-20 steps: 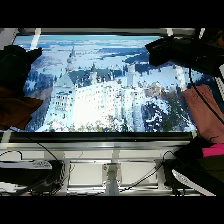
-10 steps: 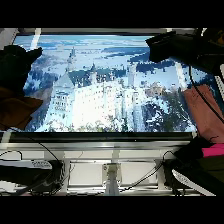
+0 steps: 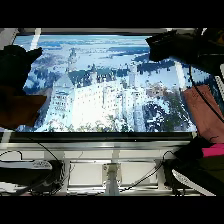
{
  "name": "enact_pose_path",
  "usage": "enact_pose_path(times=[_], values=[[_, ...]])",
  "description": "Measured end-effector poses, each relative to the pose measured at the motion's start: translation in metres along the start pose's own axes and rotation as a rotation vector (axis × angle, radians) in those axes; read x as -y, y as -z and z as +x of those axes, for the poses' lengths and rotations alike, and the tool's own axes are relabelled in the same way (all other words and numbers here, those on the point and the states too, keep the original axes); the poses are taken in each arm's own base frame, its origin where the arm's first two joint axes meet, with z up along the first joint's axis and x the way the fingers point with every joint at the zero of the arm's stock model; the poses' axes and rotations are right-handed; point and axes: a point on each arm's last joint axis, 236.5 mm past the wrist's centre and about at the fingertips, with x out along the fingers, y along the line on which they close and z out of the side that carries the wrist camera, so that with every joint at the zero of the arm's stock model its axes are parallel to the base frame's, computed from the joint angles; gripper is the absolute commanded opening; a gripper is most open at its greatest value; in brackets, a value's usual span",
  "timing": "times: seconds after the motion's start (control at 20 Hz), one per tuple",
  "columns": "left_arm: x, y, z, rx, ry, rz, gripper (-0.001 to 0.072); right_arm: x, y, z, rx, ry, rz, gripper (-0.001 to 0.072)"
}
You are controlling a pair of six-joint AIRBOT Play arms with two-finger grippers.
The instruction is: Fold the clothes and pants, and hang the long-sleeved shirts on hangers.
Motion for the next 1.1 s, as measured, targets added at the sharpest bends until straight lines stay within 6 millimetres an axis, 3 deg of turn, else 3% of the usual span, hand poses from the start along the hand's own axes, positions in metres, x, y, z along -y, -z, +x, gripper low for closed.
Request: enact_pose_path(times=[0.1,0.3,0.4,0.5,0.6,0.7,0.95,1.1], values=[[0.040,-0.013,-0.025,0.062,0.118,0.025,0.0019,0.000,-0.002,0.000,0.010,0.002,-0.001,0.0010],[0.113,-0.029,-0.097,0.203,0.279,0.138,0.0019,0.001,-0.005,0.000,0.023,0.004,0.000,0.0010],[0.149,-0.024,-0.135,0.254,0.346,0.205,0.0019,0.001,-0.008,0.000,0.034,0.006,-0.001,0.0010],[0.188,-0.006,-0.166,0.269,0.420,0.283,0.0019,0.002,-0.009,0.000,0.039,0.006,-0.001,0.0010],[0.228,0.024,-0.189,0.251,0.497,0.370,0.0019,0.002,-0.010,-0.001,0.042,0.008,-0.002,0.0009],[0.271,0.067,-0.206,0.194,0.587,0.467,0.0019,0.003,-0.011,-0.001,0.045,0.015,-0.008,0.0010],[0.368,0.209,-0.239,0.019,0.823,0.761,0.0019,0.016,-0.032,-0.010,0.129,0.079,-0.062,0.0009],[0.405,0.295,-0.248,-0.079,0.930,0.914,0.0019,0.033,-0.052,-0.026,0.206,0.141,-0.089,0.0009]])
